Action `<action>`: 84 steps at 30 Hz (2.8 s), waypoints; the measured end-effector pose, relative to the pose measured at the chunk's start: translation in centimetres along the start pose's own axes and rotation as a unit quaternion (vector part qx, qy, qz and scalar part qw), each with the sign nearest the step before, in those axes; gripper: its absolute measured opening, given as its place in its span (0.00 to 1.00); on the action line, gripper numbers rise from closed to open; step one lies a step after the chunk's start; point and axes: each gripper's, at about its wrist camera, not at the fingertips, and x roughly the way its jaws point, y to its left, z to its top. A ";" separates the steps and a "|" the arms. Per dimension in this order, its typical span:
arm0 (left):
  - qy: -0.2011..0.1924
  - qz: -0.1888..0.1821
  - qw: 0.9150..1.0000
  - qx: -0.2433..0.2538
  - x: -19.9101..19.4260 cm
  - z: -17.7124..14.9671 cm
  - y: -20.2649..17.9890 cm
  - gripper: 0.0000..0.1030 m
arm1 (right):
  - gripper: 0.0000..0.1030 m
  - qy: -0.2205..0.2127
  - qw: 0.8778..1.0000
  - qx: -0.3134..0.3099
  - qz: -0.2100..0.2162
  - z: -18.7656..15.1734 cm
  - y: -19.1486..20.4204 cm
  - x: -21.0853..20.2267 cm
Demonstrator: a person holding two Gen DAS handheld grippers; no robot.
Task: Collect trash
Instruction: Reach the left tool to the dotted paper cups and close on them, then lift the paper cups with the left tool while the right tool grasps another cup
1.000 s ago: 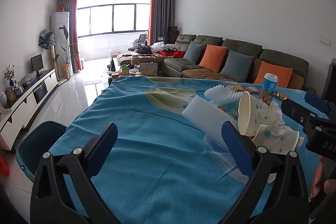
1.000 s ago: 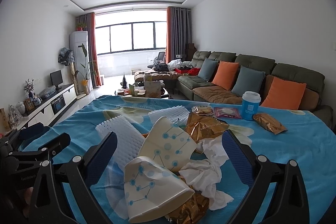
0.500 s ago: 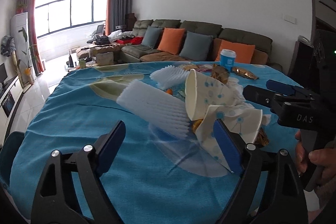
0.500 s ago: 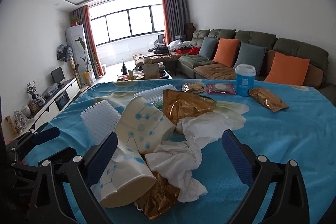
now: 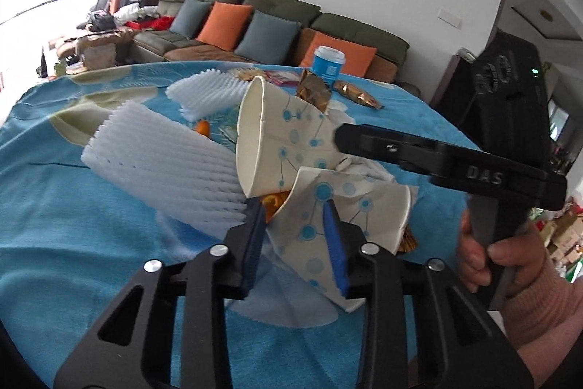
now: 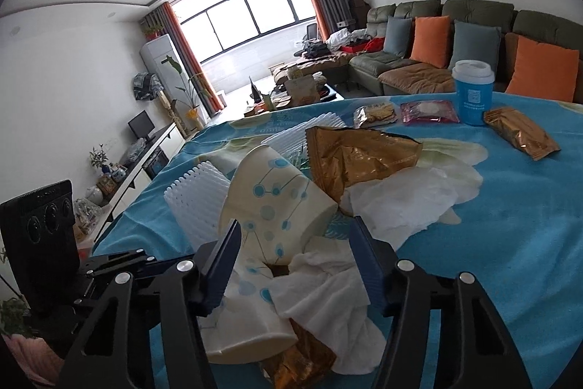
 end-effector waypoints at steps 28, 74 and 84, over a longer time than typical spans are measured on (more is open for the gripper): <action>0.003 -0.047 0.999 0.005 -2.6 -1.1 -1.1 0.11 | 0.13 -0.005 0.999 0.010 0.051 0.3 1.6 0.6; -0.086 0.080 0.986 -0.116 -20.7 -4.1 10.9 0.13 | 0.13 0.010 0.986 -0.065 0.150 3.8 11.4 4.0; -0.120 0.212 0.946 -0.212 -30.9 -8.5 20.4 0.13 | 0.03 0.073 0.961 -0.132 0.231 4.1 21.1 10.8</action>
